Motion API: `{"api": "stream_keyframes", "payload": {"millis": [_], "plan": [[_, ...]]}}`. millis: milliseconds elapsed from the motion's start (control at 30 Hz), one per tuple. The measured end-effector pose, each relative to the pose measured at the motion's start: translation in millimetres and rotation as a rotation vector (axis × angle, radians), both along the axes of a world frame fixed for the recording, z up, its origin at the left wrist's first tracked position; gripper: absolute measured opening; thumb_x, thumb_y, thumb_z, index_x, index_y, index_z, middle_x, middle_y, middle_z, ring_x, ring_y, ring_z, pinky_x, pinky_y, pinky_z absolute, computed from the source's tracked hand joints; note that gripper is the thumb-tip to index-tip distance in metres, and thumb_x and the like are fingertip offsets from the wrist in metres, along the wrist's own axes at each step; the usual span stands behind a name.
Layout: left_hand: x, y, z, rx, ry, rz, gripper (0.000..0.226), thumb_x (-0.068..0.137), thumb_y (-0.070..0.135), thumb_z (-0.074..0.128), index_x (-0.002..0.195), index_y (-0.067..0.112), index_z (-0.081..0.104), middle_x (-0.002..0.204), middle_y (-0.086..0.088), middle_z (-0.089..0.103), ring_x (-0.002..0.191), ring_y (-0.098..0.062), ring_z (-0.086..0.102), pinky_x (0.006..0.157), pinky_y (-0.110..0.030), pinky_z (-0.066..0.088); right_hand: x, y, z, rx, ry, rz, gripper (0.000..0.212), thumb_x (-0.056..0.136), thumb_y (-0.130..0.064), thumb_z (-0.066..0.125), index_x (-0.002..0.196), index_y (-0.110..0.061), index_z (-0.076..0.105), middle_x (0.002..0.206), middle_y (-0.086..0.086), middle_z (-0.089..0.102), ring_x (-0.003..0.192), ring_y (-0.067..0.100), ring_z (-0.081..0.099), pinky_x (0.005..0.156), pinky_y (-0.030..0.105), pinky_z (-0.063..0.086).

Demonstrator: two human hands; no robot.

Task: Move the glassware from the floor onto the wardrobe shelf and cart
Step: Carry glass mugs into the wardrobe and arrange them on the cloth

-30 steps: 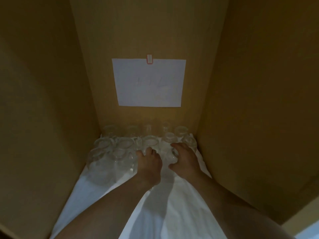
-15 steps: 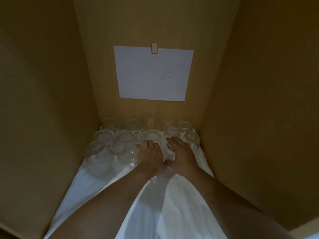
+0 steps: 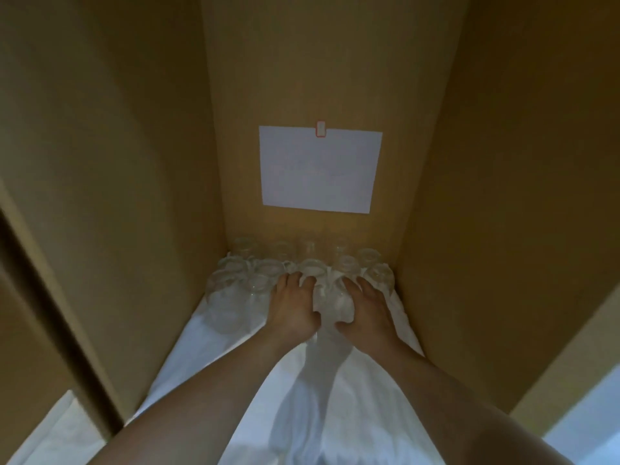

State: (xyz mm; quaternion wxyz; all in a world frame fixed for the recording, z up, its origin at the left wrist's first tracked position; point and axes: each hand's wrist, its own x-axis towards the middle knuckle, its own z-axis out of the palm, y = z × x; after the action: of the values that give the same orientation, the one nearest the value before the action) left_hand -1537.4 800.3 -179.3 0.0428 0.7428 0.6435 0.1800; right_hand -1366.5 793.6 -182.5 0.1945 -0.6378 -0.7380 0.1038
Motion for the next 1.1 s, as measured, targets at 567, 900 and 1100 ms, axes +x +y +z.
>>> {"api": "stream_keyframes", "payload": {"millis": [567, 900, 1100], "plan": [[-52.5, -189.3, -9.2, -0.033, -0.003, 0.264, 0.067, 0.089, 0.038, 0.064, 0.149, 0.024, 0.037, 0.152, -0.006, 0.036, 0.14, -0.029, 0.029, 0.112, -0.039, 0.032, -57.2, -147.0, -21.6, -0.071, 0.016, 0.238, 0.084, 0.083, -0.045, 0.069, 0.156, -0.033, 0.028, 0.163, 0.001, 0.024, 0.146, 0.027, 0.026, 0.117, 0.036, 0.029], [-137.1, -260.3, -3.4, -0.024, 0.012, 0.437, 0.061, 0.088, 0.037, 0.063, 0.144, 0.025, 0.042, 0.145, -0.004, 0.044, 0.134, -0.029, 0.036, 0.109, -0.041, 0.038, -148.6, -195.7, -23.2, -0.053, 0.042, 0.41, 0.081, 0.085, -0.049, 0.068, 0.155, -0.032, 0.029, 0.16, -0.001, 0.03, 0.141, 0.025, 0.031, 0.113, 0.033, 0.032], [-202.1, -288.3, -15.2, -0.074, 0.017, 0.47, 0.064, 0.089, 0.038, 0.064, 0.147, 0.025, 0.04, 0.152, -0.006, 0.038, 0.141, -0.031, 0.03, 0.113, -0.045, 0.036, -222.2, -221.0, -35.1, -0.104, 0.021, 0.468, 0.081, 0.086, -0.047, 0.069, 0.155, -0.033, 0.028, 0.161, -0.002, 0.028, 0.142, 0.025, 0.031, 0.115, 0.034, 0.03]]}}
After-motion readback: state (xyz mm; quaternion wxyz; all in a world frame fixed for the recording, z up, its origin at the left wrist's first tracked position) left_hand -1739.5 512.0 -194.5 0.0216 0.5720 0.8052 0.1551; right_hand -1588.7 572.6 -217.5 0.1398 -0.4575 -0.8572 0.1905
